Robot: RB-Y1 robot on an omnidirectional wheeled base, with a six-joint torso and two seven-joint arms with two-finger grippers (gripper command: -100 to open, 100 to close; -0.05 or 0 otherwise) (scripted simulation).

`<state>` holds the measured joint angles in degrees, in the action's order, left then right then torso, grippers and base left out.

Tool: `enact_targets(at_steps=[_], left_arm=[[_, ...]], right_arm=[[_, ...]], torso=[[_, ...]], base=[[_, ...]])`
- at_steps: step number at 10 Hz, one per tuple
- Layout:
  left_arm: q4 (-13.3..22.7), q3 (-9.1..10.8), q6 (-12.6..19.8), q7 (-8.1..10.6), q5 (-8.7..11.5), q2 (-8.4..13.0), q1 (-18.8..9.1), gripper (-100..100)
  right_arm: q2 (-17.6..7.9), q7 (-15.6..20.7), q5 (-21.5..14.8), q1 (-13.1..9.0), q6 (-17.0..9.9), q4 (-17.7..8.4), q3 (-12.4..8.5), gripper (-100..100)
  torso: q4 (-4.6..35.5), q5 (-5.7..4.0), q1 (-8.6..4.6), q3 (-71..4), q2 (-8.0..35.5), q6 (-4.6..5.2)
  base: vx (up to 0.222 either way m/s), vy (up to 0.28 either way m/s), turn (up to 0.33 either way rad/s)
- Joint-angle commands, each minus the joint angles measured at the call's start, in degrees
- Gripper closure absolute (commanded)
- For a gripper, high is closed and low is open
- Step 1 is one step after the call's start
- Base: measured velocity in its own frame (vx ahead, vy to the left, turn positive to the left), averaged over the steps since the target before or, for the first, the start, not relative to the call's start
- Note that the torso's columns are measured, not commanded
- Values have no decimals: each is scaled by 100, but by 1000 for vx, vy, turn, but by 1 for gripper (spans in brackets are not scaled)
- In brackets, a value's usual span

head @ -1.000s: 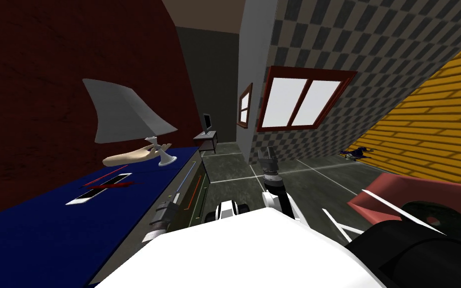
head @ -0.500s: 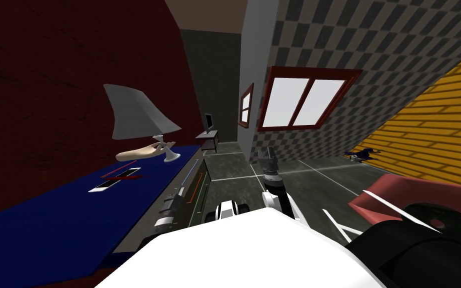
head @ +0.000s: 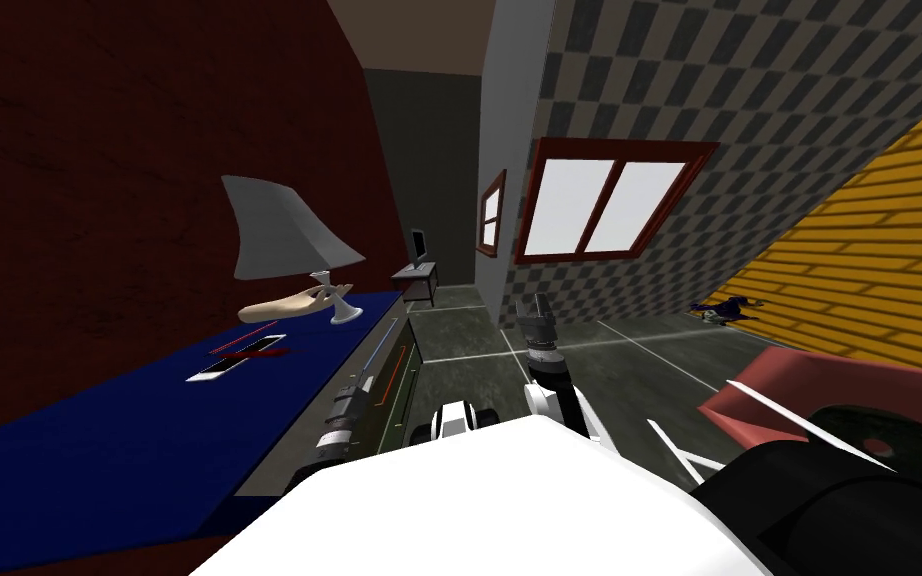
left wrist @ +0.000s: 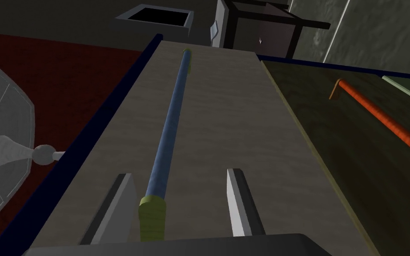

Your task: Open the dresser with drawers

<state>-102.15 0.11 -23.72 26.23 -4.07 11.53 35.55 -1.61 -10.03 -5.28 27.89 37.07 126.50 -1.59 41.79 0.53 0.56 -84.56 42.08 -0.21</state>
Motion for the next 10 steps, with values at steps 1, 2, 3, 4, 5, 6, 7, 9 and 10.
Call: enact_targets(at_steps=[1,2,3,4,5,6,7,9,10], left_arm=[[423,-75,188,-177,167,-40,-490,100],[521,-75,188,-177,167,-40,-717,100],[604,-75,188,-177,167,-40,-795,100],[721,-75,188,-177,167,-40,-795,100],[816,-75,188,-177,167,-40,-795,100],[989,-152,310,-379,324,-105,-1167,100],[1062,-152,310,-379,324,-105,-1349,100],[1314,-152,310,-379,324,-105,-1649,100],[1407,-152,310,-379,324,-105,-1649,100]], right_arm=[[0,0,0,-1,0,0,0,0],[0,0,0,-2,0,0,0,0],[0,0,0,-2,0,0,1,0],[0,0,0,-1,0,0,0,0],[0,0,0,-1,0,0,0,0],[0,0,0,0,0,0,0,0],[0,0,0,0,0,0,0,0],[0,0,0,-2,0,0,1,0],[0,0,0,-1,0,0,1,0]], torso=[[6,-1,-8,20,37,-7],[13,-5,-9,33,56,-16],[11,-8,-9,19,34,-11],[-3,-4,-4,-3,-2,-5],[-16,3,3,-18,-27,-1],[-20,4,6,-17,-22,-13],[-5,0,7,9,26,-17],[6,-12,-17,10,21,0],[-11,-8,-12,-12,-12,-4]], base=[[-142,-21,108],[-79,-15,22],[-26,-2,-9],[-3,7,-1],[10,2,-20],[-111,7,203],[-143,-18,91],[-49,-14,-14],[0,0,0]])
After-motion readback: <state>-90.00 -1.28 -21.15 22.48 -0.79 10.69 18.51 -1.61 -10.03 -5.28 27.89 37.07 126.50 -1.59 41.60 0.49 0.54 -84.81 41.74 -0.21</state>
